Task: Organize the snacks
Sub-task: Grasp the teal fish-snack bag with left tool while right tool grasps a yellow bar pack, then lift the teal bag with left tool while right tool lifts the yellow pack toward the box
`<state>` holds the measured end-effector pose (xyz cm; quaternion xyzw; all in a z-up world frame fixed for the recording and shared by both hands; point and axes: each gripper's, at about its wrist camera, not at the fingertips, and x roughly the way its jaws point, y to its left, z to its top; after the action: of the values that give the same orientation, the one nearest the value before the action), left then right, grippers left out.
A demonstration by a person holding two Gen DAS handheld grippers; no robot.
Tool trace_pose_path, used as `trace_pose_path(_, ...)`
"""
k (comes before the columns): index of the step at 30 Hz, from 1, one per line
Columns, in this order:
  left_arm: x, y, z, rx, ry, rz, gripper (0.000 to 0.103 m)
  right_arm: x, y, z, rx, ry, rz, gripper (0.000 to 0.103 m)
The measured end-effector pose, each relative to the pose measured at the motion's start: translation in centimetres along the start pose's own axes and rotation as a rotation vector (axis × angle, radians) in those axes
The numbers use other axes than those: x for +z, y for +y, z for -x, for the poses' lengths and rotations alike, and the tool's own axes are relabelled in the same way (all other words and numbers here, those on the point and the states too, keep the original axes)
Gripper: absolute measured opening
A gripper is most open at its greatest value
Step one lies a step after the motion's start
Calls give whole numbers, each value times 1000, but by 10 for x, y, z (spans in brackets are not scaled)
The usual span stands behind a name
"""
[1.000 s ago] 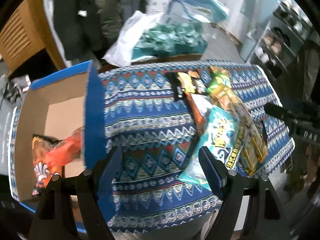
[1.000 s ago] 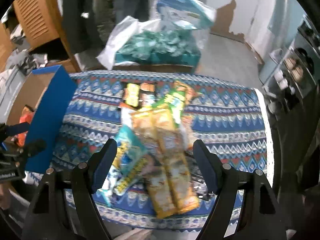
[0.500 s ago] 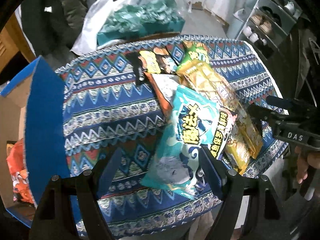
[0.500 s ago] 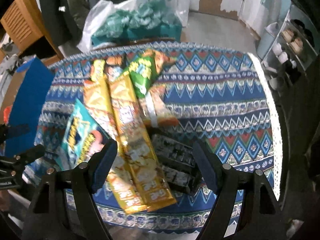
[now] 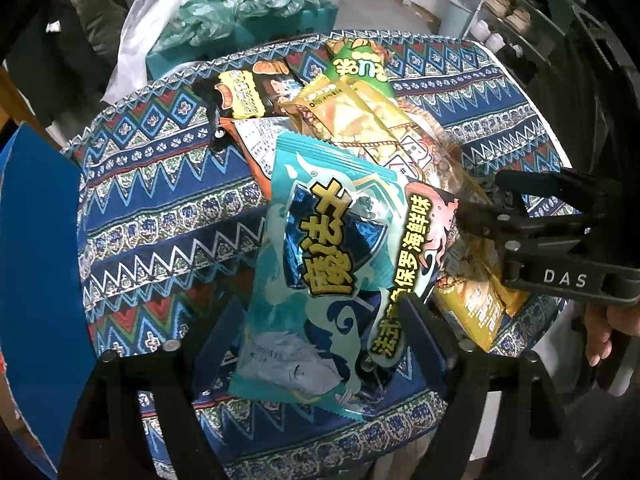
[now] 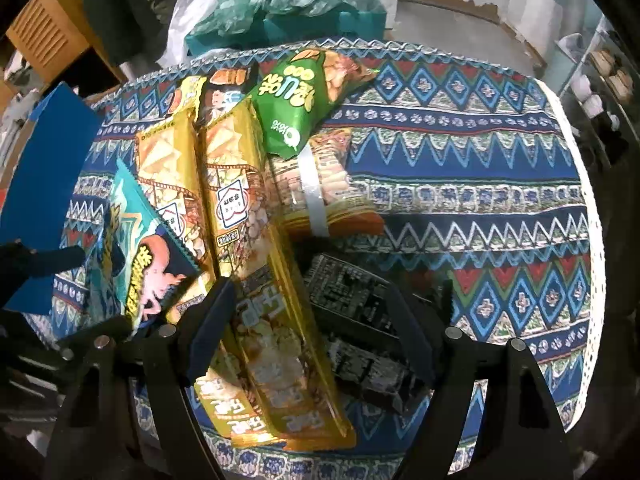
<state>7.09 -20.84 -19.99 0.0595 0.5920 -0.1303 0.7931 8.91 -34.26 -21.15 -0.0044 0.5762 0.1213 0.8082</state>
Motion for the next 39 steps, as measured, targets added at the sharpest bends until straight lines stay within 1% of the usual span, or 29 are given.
trace_pose_path(1,0,1,-1,1,-4,4,89,1,2,-2,2,7,9,78)
trace_pose_path(2,0,2,-1,-3,-5,8,89,2,3,-4,4,8,17,78)
trace_pose_path(6,2,8,-7,-44,17,50,89,4,7,-11,10,26,34,78)
trace_pose_path(8,2,10,-8,-70,19,70,91,5,9,-16,24,41,35,78)
trace_pose_path(11,1,9,-9,-73,26,63,91,7,12,-21,40,48,36,78)
trace_pose_path(13,3,6,-10,-91,32,45,91,8,12,-22,42,46,39,78)
trace_pose_path(14,3,5,-9,-97,35,36,91,9,14,-22,50,45,40,69)
trace_pose_path(15,2,5,-8,-101,35,23,91,9,13,-22,67,45,38,66)
trace_pose_path(16,1,4,-8,-102,33,13,91,9,13,-20,88,38,33,57)
trace_pose_path(17,1,4,-8,-96,31,9,92,9,15,-21,104,40,32,43)
trace_pose_path(18,0,4,-10,-88,29,8,92,9,17,-20,126,43,31,35)
trace_pose_path(19,0,4,-11,-87,29,10,93,9,19,-20,138,41,32,34)
trace_pose_path(22,1,2,-13,-80,34,11,93,8,28,-19,92,34,71,32)
trace_pose_path(26,3,-1,-8,-81,30,3,93,6,27,-16,61,37,70,29)
trace_pose_path(29,1,-2,-6,-80,27,-1,93,1,17,-10,34,36,38,29)
trace_pose_path(32,-3,-4,-7,-70,39,-17,93,-2,6,0,27,27,-8,29)
trace_pose_path(35,-8,-7,-10,-43,39,-42,93,-7,1,8,12,25,-24,30)
trace_pose_path(39,-10,-16,-24,35,47,-99,93,-12,2,4,16,45,-24,30)
